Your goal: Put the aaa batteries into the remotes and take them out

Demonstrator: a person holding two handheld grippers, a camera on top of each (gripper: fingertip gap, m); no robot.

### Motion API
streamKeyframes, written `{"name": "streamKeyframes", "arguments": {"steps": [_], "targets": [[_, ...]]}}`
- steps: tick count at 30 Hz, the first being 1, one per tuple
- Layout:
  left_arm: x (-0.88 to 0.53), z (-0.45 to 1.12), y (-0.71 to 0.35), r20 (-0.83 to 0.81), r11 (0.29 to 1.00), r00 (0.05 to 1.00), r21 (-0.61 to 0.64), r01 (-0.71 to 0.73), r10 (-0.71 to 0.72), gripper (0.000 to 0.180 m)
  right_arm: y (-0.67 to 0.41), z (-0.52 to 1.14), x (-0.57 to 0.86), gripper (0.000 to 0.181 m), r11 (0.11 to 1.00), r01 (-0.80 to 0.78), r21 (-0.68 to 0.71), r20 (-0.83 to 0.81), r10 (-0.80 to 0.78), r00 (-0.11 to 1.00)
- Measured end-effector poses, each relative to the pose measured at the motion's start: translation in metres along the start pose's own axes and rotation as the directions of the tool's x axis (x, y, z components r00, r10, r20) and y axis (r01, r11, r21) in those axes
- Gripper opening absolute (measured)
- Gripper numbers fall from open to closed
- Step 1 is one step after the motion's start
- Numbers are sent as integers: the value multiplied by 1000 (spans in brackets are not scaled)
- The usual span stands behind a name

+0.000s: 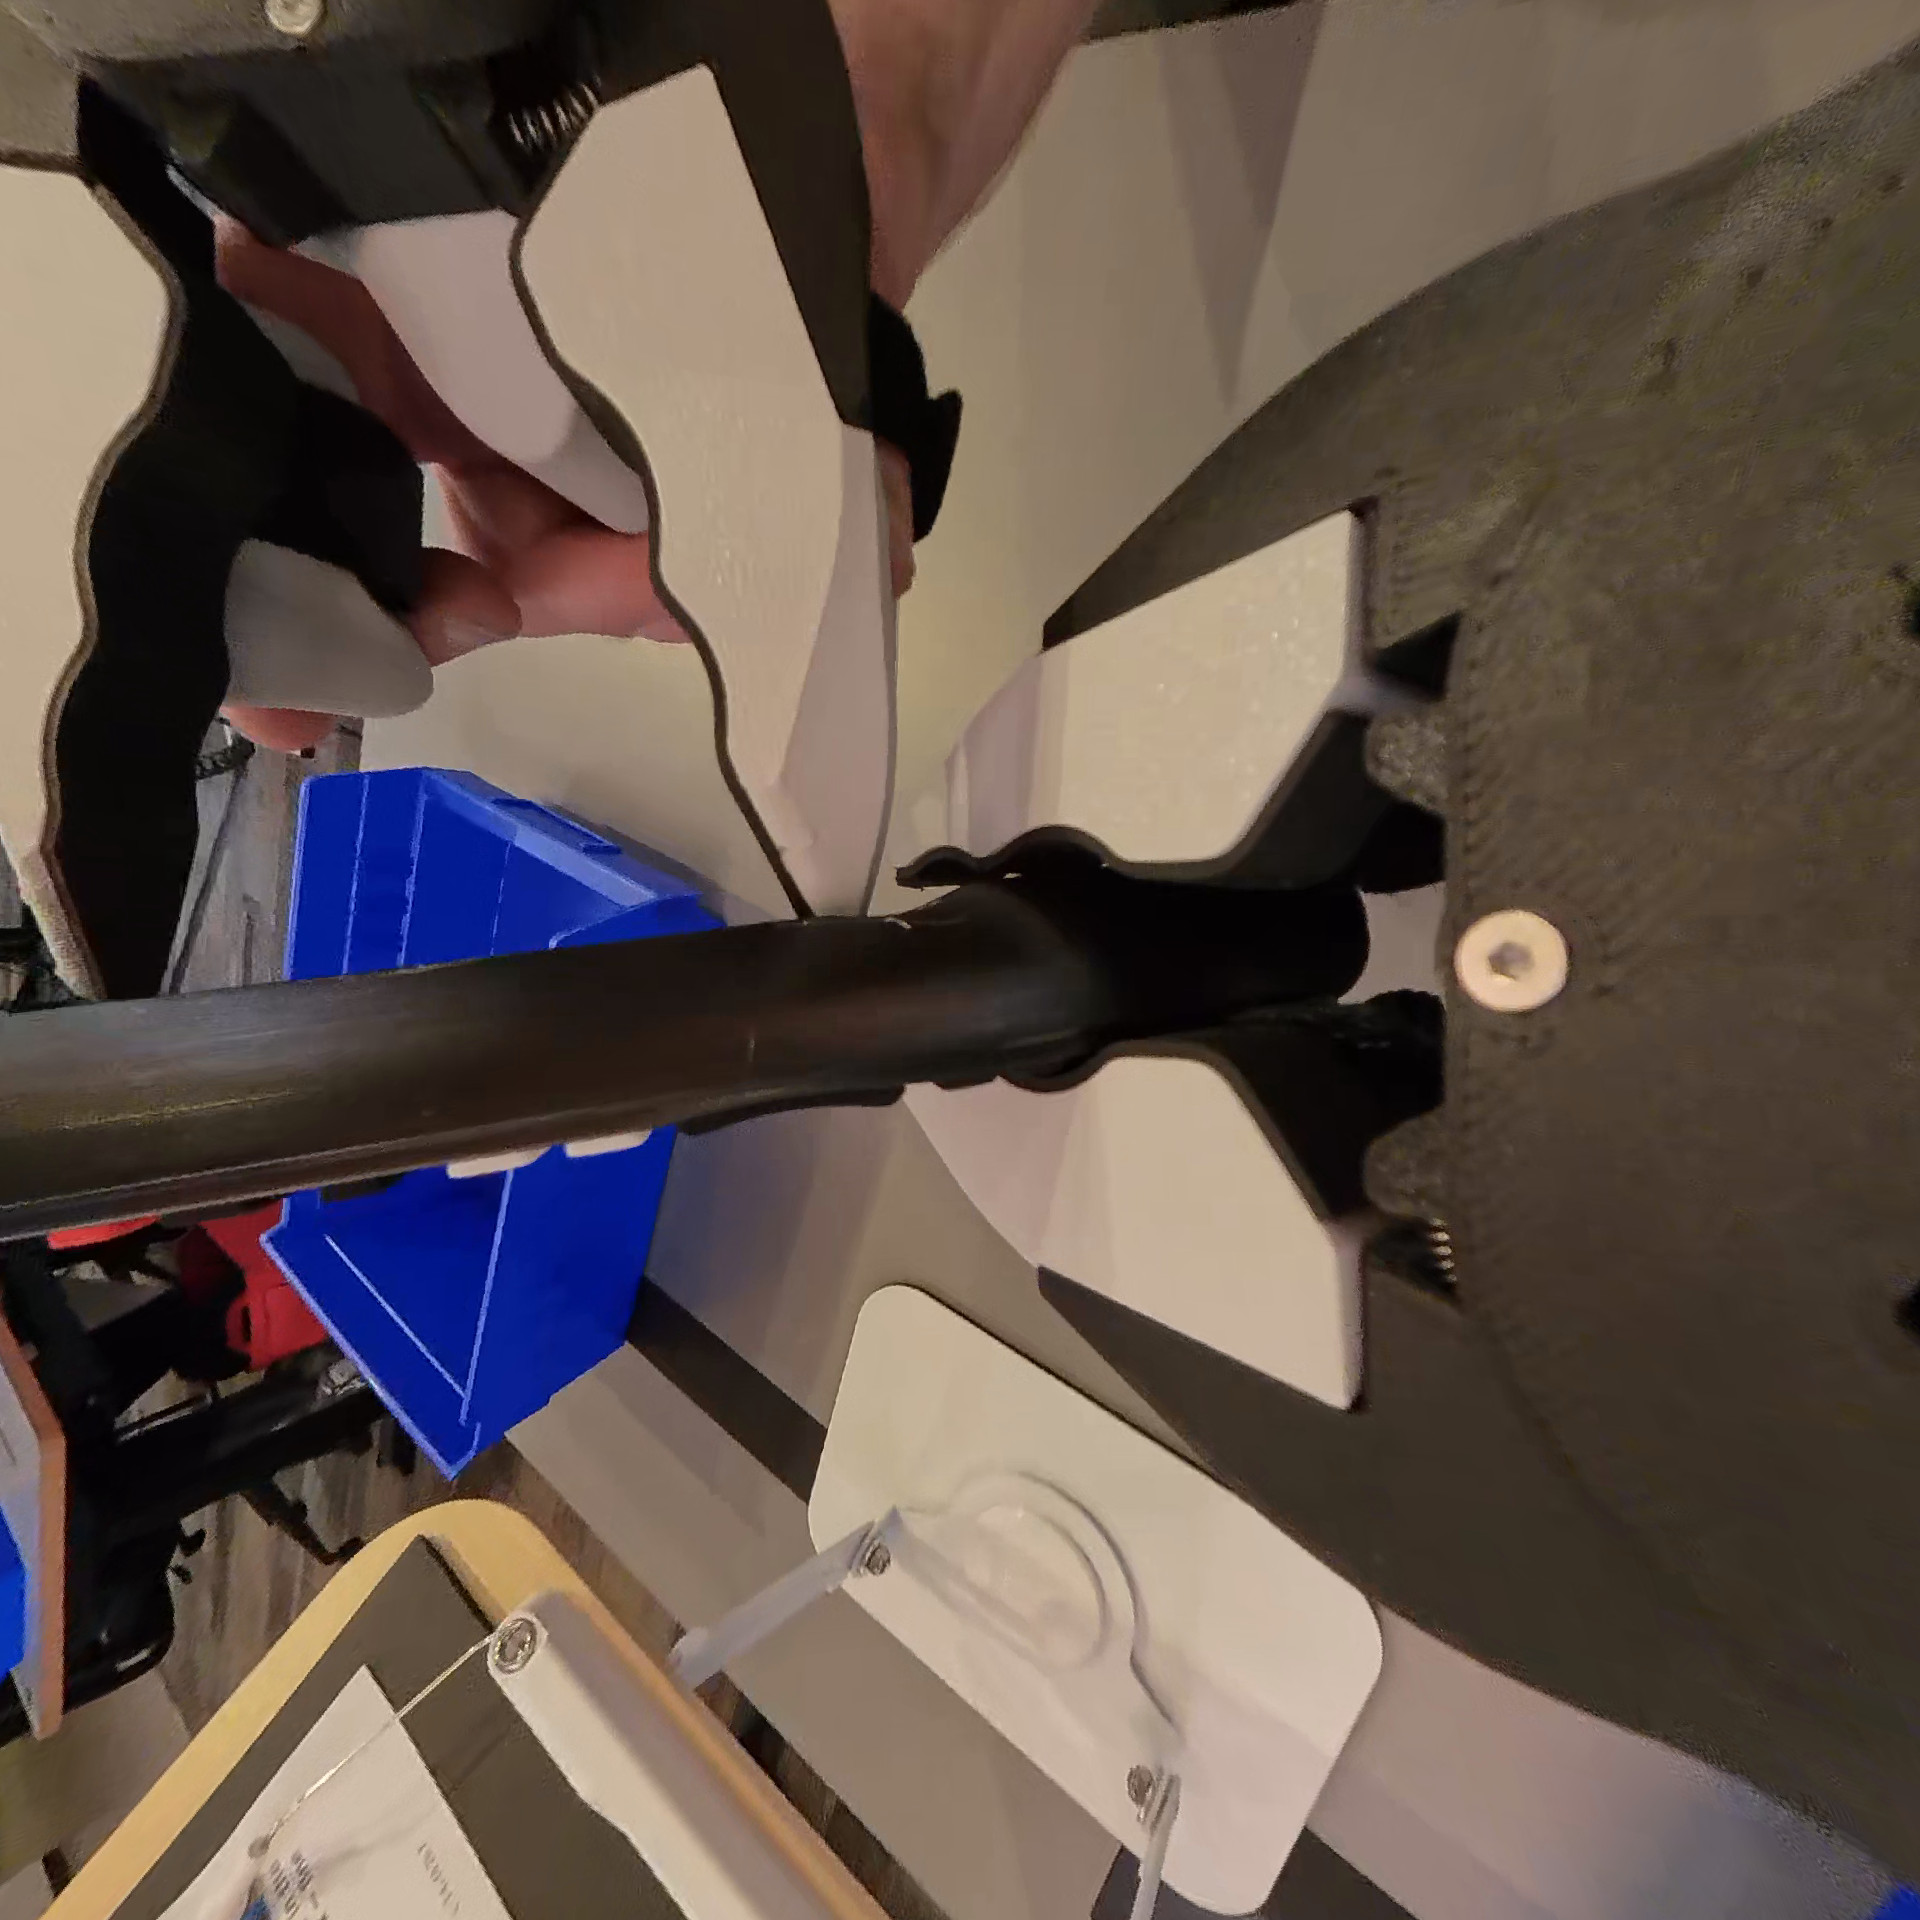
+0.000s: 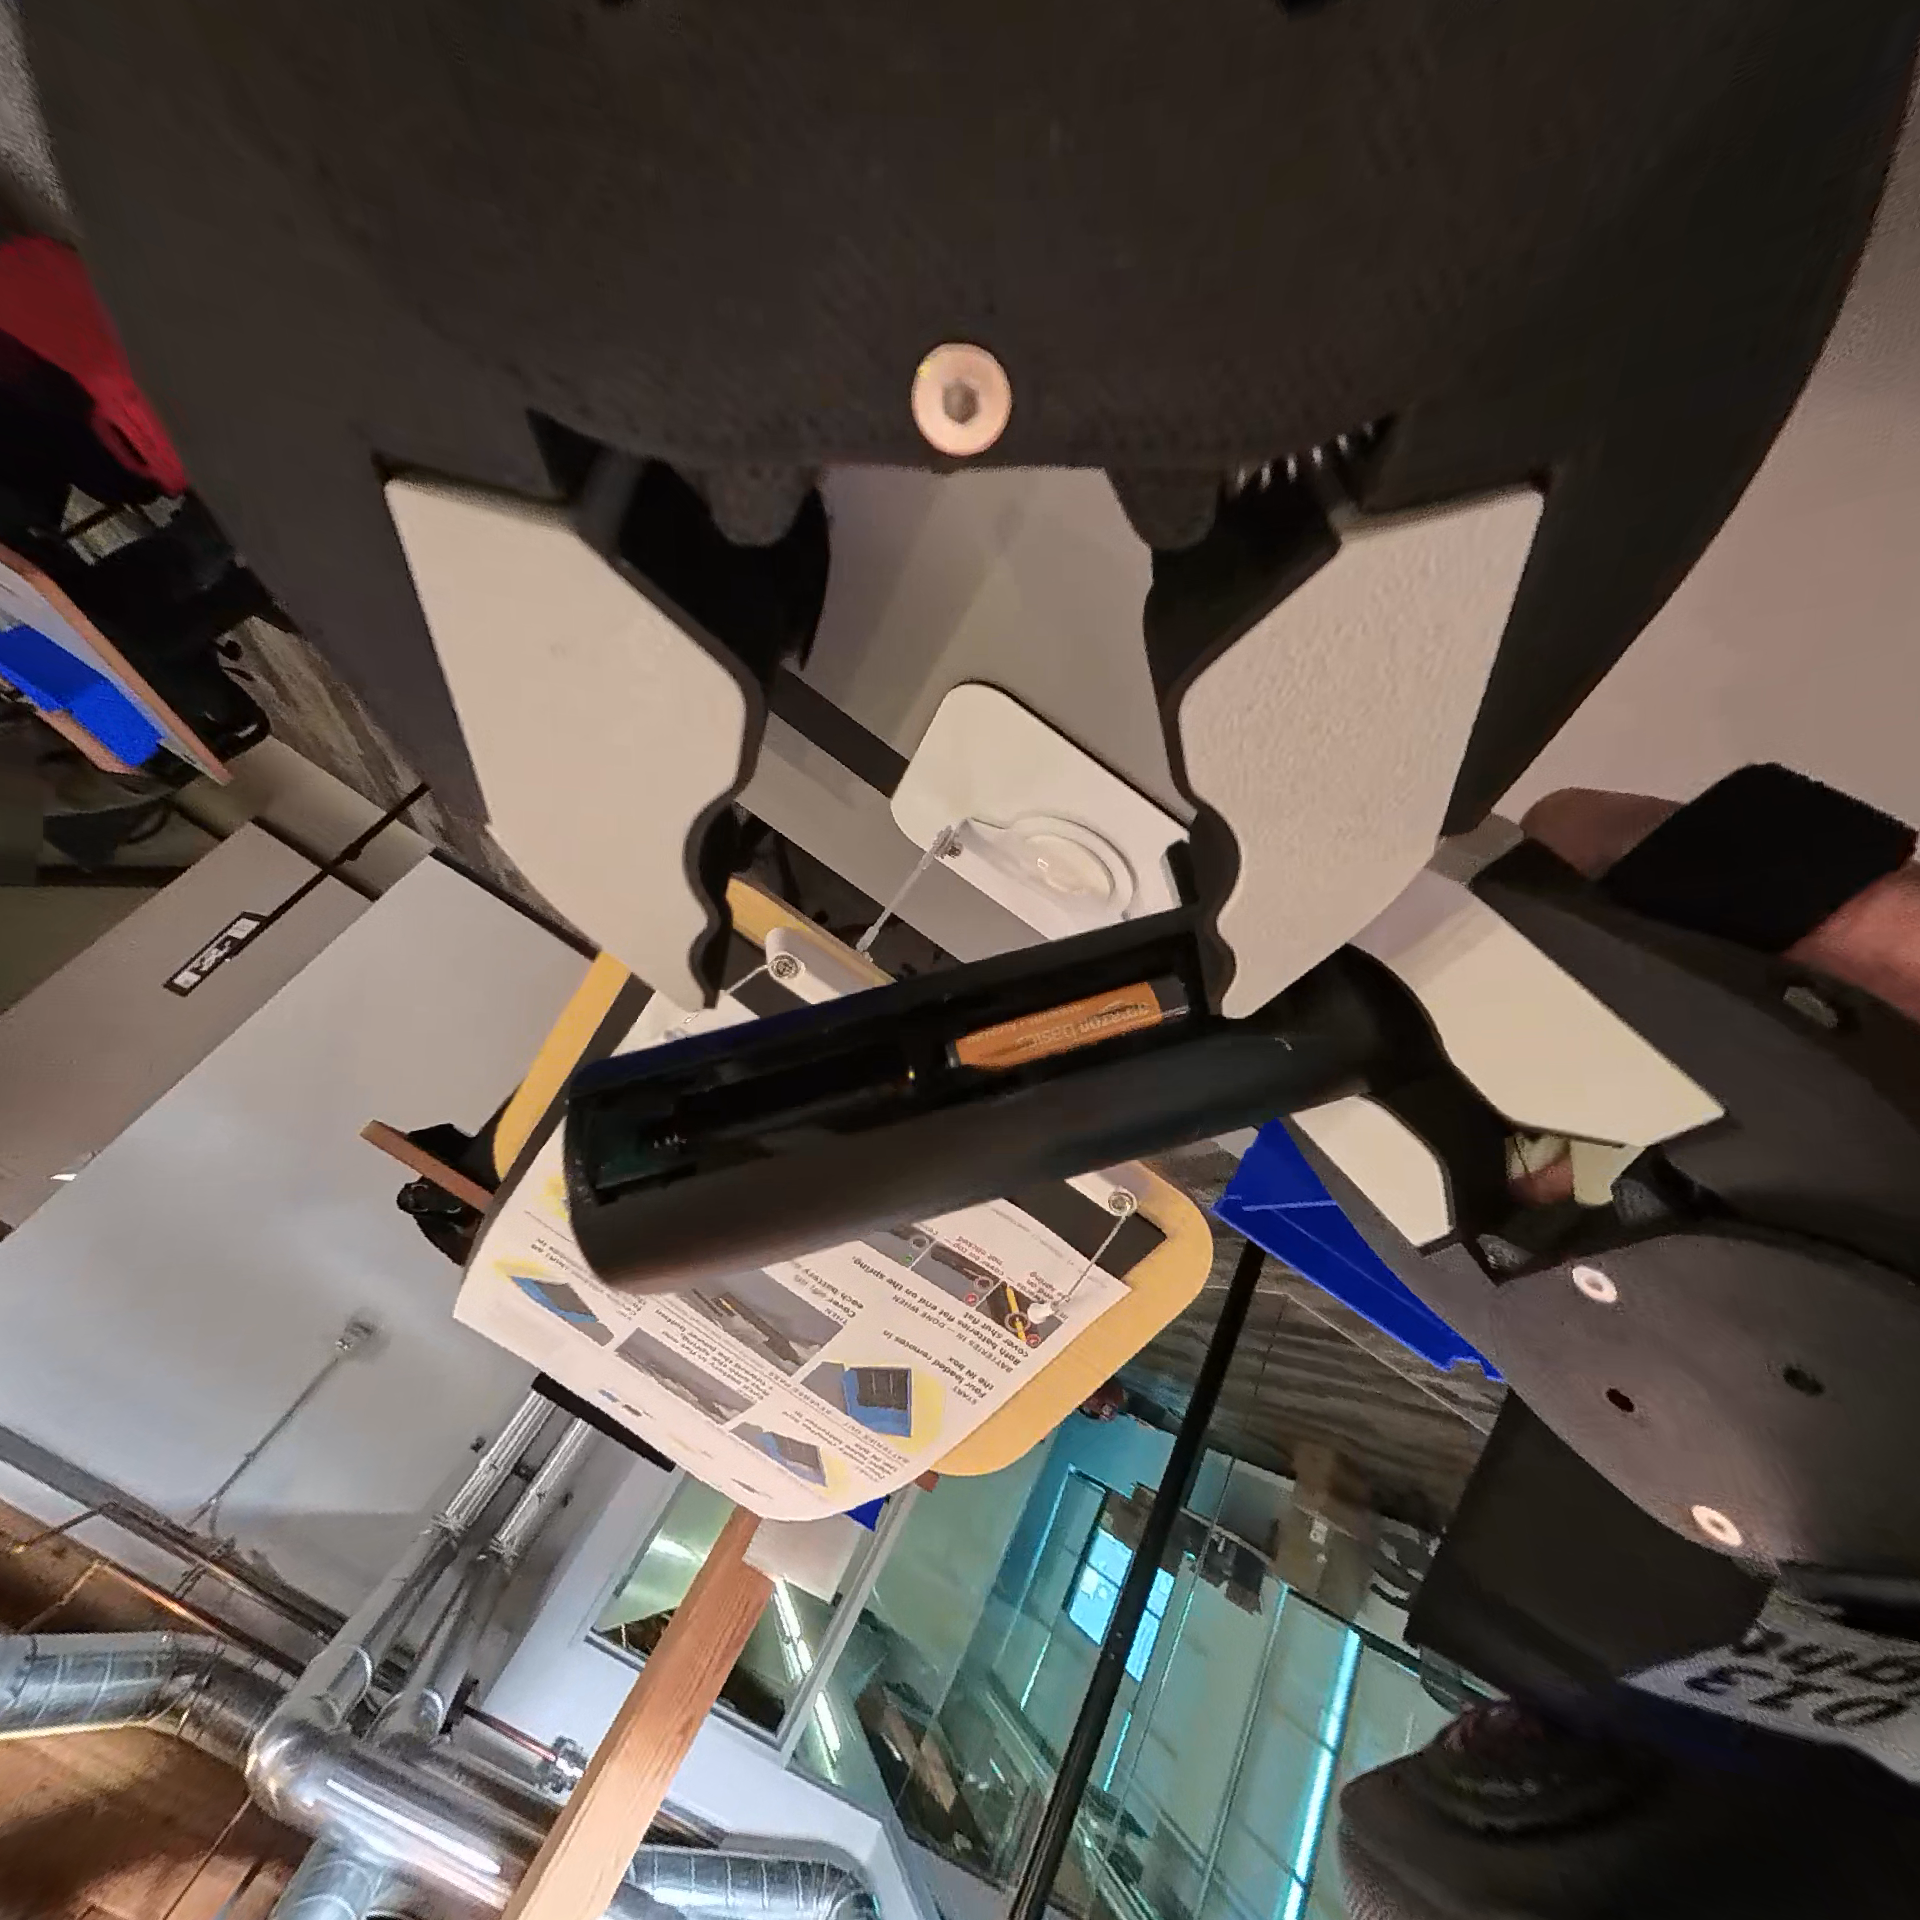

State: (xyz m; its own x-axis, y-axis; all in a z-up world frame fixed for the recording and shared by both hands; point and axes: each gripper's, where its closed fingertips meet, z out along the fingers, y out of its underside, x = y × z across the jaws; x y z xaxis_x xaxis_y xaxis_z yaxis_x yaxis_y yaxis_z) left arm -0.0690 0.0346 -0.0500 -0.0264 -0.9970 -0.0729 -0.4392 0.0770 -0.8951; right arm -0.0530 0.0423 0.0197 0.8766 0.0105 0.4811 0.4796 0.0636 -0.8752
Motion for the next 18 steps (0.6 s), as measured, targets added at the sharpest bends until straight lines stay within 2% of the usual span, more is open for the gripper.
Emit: {"name": "streamKeyframes", "arguments": {"steps": [6,8,18], "targets": [[-3,2,0,20,1000,1000,-13,-1,2,27,0,-4,3,79,1000,-4,26,25,4,1000],[0,2,-1,0,1000,1000,-1,-1,1,27,4,-3,7,85,1000,-15,-1,34,15,999],[-1,6,-3,37,1000,999,-9,-5,6,27,6,-3,16,92,1000,-19,-18,-34,18,999]]}}
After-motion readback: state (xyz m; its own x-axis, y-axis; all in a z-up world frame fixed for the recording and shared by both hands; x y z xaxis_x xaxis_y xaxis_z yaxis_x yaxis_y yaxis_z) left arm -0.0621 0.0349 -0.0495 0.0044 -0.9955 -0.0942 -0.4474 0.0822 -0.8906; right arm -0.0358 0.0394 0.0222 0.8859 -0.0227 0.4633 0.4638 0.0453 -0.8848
